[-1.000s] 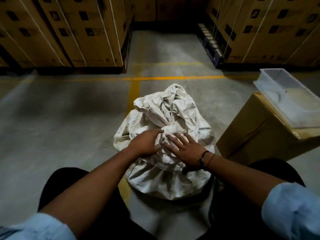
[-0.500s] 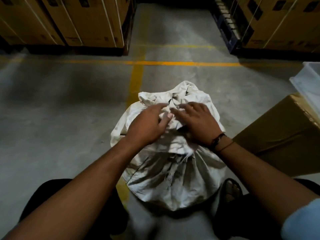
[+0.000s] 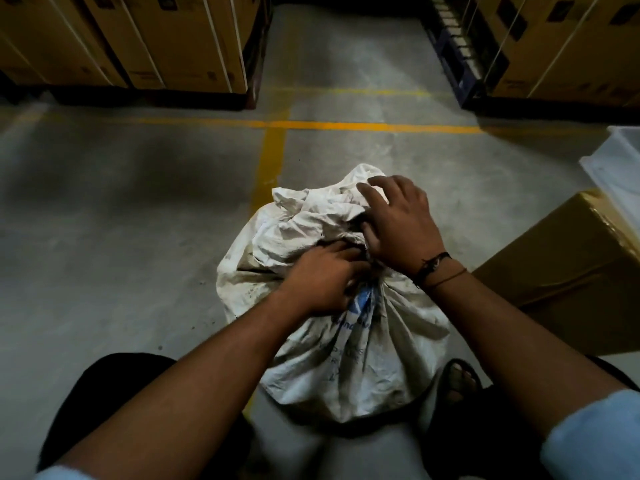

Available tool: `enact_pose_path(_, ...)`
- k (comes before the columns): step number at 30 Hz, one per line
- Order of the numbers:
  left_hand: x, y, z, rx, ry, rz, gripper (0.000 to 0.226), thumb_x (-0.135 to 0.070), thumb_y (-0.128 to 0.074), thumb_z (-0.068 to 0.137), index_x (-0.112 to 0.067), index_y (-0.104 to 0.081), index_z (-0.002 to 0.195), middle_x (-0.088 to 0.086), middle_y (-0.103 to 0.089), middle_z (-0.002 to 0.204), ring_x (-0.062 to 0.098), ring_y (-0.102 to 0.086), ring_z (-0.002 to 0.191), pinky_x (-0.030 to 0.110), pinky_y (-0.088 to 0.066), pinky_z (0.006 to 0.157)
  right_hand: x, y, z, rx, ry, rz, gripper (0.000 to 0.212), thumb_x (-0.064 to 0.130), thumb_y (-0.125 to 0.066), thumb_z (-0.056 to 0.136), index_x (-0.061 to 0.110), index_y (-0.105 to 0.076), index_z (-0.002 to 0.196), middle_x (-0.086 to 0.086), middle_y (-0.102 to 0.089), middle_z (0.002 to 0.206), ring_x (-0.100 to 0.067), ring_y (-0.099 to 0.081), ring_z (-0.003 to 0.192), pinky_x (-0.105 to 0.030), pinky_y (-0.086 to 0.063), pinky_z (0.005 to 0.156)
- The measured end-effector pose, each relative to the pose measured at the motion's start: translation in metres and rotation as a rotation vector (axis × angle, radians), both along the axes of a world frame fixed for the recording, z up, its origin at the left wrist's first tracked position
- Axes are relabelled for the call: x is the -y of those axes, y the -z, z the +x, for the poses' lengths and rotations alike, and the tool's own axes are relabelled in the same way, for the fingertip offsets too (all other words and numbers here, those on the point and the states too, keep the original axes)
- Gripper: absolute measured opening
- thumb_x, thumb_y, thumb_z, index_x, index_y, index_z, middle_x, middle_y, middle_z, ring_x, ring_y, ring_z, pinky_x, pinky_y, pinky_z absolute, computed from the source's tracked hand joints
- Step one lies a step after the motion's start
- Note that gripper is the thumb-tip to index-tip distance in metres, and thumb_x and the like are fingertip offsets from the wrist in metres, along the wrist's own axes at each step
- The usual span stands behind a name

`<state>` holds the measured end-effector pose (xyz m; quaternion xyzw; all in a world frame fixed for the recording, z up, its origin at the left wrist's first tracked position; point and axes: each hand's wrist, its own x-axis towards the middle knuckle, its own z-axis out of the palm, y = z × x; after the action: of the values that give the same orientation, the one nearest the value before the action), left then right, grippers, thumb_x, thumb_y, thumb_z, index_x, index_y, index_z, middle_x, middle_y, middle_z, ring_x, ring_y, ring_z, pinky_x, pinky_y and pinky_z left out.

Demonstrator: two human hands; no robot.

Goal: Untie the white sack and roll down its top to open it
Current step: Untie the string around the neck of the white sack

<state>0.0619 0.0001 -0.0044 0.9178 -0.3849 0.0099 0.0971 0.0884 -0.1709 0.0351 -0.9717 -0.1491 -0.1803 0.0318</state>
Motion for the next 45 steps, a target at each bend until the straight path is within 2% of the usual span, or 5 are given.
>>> enact_pose_path(14,-0.010,-0.012,0.043,0.018,-0.490,-0.250,0.058,-0.042,-0.060,0.081,-0.026,-0.052,0.137,0.005,-0.061,0.126,0.029,-0.052,0.121,0.041,-0.042,0.104,-0.003,0.022,-0.051,-0.116,0.318,0.134,0.066,0.038,-0.061,0.070,0.018,-0.042,0.129,-0.012,-0.035,0.135,-0.036,-0.039,0.118,-0.049,-0.040,0.093)
enact_pose_path(22,0.005,-0.055,0.028,0.170,-0.499,-0.524,0.023,-0.041,-0.054,0.093,-0.028,-0.071,0.102,-0.007,-0.074,0.088,0.014,-0.068,0.081,0.027,-0.047,0.064,-0.037,0.049,-0.015,-0.383,-0.087,0.595,0.096,0.043,-0.063,0.073,0.024,-0.013,0.153,-0.016,-0.018,0.158,-0.035,-0.019,0.147,-0.052,-0.032,0.113)
enact_pose_path(31,0.021,-0.018,0.015,-0.164,0.017,-0.298,0.041,-0.035,-0.049,0.103,-0.029,-0.052,0.143,-0.005,-0.059,0.140,0.012,-0.052,0.126,0.023,-0.039,0.098,-0.112,0.094,-0.061,-0.712,-0.497,-0.248,0.062,0.049,-0.054,0.085,0.014,-0.049,0.137,-0.014,-0.051,0.141,-0.037,-0.045,0.132,-0.051,-0.035,0.110)
enact_pose_path(36,0.002,0.016,0.034,-0.202,-0.063,-0.112,0.051,-0.033,-0.050,0.101,-0.022,-0.042,0.150,0.001,-0.050,0.150,0.020,-0.042,0.140,0.031,-0.031,0.113,-0.094,0.067,-0.066,-0.625,-0.526,-0.215,0.045,0.035,-0.057,0.087,0.014,-0.059,0.127,-0.014,-0.062,0.128,-0.035,-0.055,0.119,-0.042,-0.041,0.104)
enact_pose_path(45,-0.041,0.003,0.058,-0.923,-0.756,-1.219,0.062,-0.025,-0.045,0.106,-0.019,-0.013,0.157,0.021,-0.057,0.138,0.029,-0.064,0.108,0.038,-0.051,0.089,-0.028,0.070,-0.079,-0.280,-0.417,-0.183,0.074,0.034,-0.064,0.075,0.020,-0.039,0.143,-0.006,-0.031,0.156,-0.033,-0.029,0.143,-0.060,-0.017,0.116)
